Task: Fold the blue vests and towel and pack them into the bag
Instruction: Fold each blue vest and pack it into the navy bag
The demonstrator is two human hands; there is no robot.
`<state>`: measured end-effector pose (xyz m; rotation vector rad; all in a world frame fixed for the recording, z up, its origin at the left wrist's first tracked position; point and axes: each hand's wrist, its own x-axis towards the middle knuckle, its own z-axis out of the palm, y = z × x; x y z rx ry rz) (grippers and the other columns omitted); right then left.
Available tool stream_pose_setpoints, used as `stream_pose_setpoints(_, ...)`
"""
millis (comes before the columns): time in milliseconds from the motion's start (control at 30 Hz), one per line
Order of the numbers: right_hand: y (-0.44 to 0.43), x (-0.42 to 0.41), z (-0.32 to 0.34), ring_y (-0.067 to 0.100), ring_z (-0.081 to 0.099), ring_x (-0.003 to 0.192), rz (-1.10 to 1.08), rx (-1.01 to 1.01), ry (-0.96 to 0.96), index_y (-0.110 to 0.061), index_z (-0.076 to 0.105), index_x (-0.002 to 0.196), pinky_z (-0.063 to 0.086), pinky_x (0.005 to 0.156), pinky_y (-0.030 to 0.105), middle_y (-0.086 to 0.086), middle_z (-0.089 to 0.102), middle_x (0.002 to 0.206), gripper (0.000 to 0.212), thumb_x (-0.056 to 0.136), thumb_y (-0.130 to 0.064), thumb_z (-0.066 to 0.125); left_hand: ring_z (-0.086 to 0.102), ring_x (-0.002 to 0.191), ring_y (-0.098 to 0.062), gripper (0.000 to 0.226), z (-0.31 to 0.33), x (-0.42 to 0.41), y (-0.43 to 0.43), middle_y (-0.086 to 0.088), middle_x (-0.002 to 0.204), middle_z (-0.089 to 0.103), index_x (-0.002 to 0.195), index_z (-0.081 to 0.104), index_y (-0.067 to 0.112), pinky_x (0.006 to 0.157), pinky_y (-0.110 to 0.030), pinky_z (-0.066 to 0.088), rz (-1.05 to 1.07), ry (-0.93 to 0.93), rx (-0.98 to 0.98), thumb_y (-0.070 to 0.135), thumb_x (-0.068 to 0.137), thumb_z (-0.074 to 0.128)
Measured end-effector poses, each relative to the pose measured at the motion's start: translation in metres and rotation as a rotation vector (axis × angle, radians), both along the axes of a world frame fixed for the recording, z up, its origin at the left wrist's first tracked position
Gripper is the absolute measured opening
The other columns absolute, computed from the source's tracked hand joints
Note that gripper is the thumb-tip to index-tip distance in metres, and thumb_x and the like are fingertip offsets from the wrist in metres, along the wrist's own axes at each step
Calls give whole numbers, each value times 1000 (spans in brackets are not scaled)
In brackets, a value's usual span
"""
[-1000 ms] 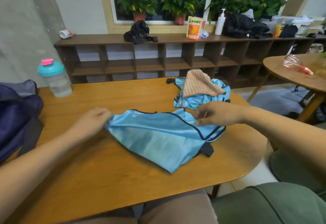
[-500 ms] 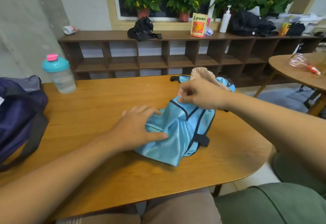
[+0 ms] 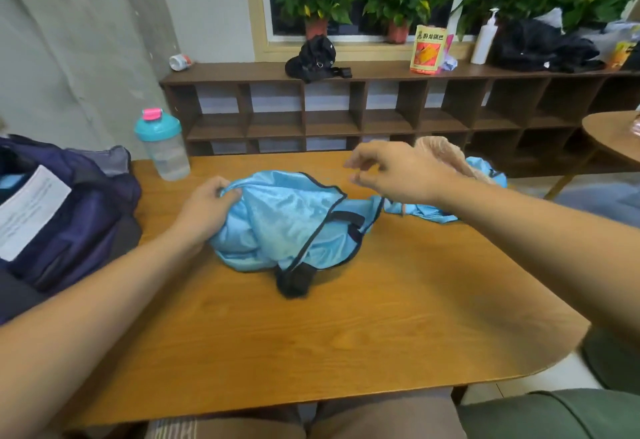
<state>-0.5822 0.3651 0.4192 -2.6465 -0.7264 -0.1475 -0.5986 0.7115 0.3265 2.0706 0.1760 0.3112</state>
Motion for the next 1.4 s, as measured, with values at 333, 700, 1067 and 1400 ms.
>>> stream_pose_setpoints(333,18,-18,-72,-2,48,111,271,-103,76,-31,60,138,38,94,13,-18,54,124,60,85,-46,84,51,126,-20,47,7,-30,-9,8,132,54,131,55,33,96,-45,36,37,-193,597,38,88,74)
stream_pose_setpoints(700,29,-15,-71,6,64,93,276,45,-82,-27,65,107,53,82,38,-15,69,101,22,94,-10,70,45,118,-3,63,0,-73,-21,26,122,45,126,59,48,102,-32,30,-457,-241,769,89,80,60)
stream_pose_setpoints(1067,28,-13,23,27,70,90,130,459,56,-25,75,100,60,86,51,7,73,94,6,100,-20,73,54,65,-18,16,72,-57,-20,-3,73,63,100,63,23,65,-31,42,-376,-277,166,32,110,54)
stream_pose_setpoints(1400,18,40,18,31,75,89,-200,651,307,-5,74,99,63,83,38,12,78,95,13,96,-17,78,64,76,-25,20,92,26,-15,7,75,65,90,63,34,76,-45,55,-98,-193,176,54,88,63)
